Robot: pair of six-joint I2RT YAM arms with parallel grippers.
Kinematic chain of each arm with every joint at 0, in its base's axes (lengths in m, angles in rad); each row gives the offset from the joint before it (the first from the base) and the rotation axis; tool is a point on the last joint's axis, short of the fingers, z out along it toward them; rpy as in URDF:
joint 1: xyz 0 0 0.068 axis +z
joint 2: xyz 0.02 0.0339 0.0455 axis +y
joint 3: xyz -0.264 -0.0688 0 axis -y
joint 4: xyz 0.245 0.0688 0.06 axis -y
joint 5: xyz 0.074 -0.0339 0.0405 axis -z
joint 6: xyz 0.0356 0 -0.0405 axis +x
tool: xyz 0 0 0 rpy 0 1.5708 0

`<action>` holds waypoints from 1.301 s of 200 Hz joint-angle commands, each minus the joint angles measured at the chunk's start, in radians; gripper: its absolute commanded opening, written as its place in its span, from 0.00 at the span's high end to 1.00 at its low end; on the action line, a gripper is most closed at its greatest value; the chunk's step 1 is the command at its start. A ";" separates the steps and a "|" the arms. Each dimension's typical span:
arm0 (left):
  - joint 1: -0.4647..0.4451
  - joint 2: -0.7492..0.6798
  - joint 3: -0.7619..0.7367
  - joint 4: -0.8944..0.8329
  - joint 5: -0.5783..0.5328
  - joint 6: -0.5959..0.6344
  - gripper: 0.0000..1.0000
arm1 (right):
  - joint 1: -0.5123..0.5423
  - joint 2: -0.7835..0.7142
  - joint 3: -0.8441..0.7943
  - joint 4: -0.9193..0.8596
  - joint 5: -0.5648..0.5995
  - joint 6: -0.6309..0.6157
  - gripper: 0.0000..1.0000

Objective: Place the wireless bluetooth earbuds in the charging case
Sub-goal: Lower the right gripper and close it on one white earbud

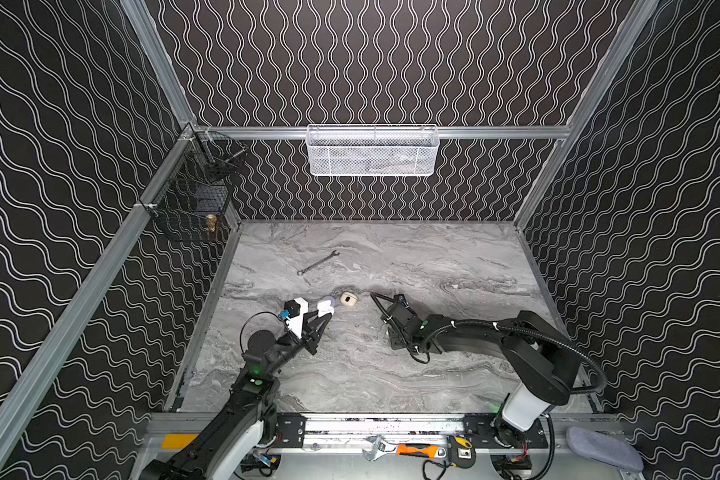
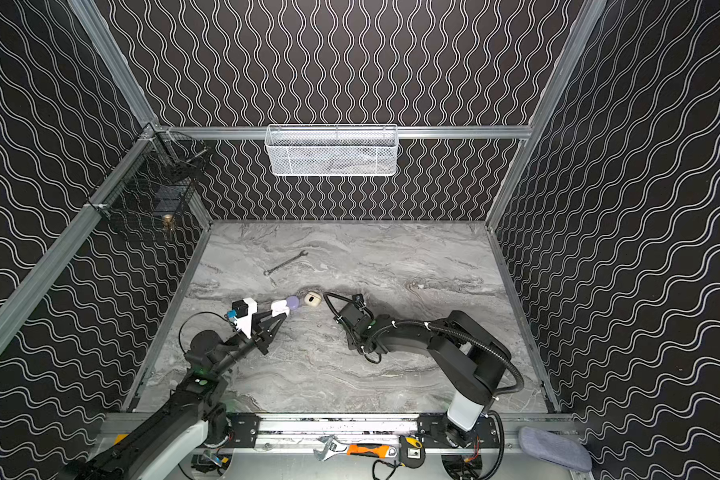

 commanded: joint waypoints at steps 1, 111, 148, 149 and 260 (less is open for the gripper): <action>0.001 -0.008 -0.002 0.009 0.014 0.010 1.00 | -0.003 0.020 0.019 0.001 0.041 0.006 0.64; 0.001 -0.010 -0.004 0.014 0.025 0.009 1.00 | -0.039 0.093 0.052 0.033 0.055 0.010 0.56; 0.001 -0.016 -0.003 0.011 0.027 0.010 1.00 | -0.065 0.103 0.053 0.065 0.047 0.007 0.54; 0.002 -0.016 -0.003 0.011 0.028 0.010 1.00 | -0.064 0.103 0.054 0.065 0.045 0.008 0.54; 0.001 -0.010 0.000 0.013 0.033 0.013 1.00 | -0.072 0.120 0.067 0.151 -0.090 -0.043 0.49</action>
